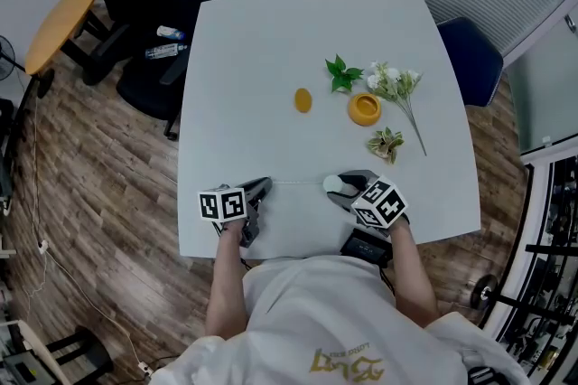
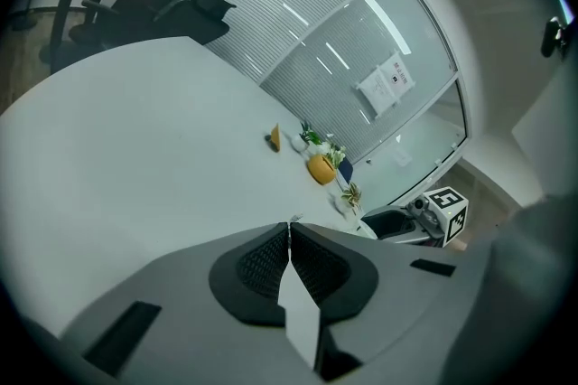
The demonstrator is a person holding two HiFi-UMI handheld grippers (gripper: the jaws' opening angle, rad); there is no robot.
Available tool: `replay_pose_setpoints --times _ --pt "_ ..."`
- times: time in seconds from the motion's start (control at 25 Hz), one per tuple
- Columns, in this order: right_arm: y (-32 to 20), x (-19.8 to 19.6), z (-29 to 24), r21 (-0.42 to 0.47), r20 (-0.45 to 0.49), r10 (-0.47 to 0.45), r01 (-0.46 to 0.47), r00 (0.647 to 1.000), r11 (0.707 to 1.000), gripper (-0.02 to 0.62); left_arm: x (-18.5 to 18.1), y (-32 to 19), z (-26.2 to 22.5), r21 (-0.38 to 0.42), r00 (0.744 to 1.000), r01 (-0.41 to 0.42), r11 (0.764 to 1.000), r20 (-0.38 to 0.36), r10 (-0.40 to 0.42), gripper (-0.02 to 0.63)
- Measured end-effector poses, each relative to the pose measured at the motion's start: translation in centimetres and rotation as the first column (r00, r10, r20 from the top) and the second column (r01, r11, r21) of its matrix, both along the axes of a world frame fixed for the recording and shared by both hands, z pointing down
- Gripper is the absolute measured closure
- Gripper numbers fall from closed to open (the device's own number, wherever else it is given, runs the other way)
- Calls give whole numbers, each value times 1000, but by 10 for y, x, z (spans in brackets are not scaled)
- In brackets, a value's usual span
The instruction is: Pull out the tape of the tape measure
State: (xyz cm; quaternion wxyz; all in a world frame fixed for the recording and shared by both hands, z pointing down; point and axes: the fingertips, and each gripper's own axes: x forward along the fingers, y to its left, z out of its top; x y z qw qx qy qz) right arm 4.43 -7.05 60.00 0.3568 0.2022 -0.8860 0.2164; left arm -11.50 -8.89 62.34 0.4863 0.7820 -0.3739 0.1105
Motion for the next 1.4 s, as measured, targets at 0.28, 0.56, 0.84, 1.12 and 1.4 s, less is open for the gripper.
replay_pose_setpoints --times 0.28,0.56,0.84,1.12,1.4 --pt "0 7 5 -8 -25 8 -8 1000 1000 371 -10 2 7 -15 998 1 1000 64 0 595" --pt "1 12 11 -17 -54 11 -12 998 1000 371 -16 7 16 -38 991 -17 999 131 22 595" --pt "1 17 17 -27 -76 18 -20 997 999 371 -21 8 20 -45 986 -18 999 163 25 595" --pt "2 22 19 -37 -80 33 -36 996 999 371 -25 11 22 -50 984 -16 999 178 25 595" --pt "1 25 22 -40 -87 35 -38 996 998 371 -28 10 24 -50 982 -6 999 188 15 595"
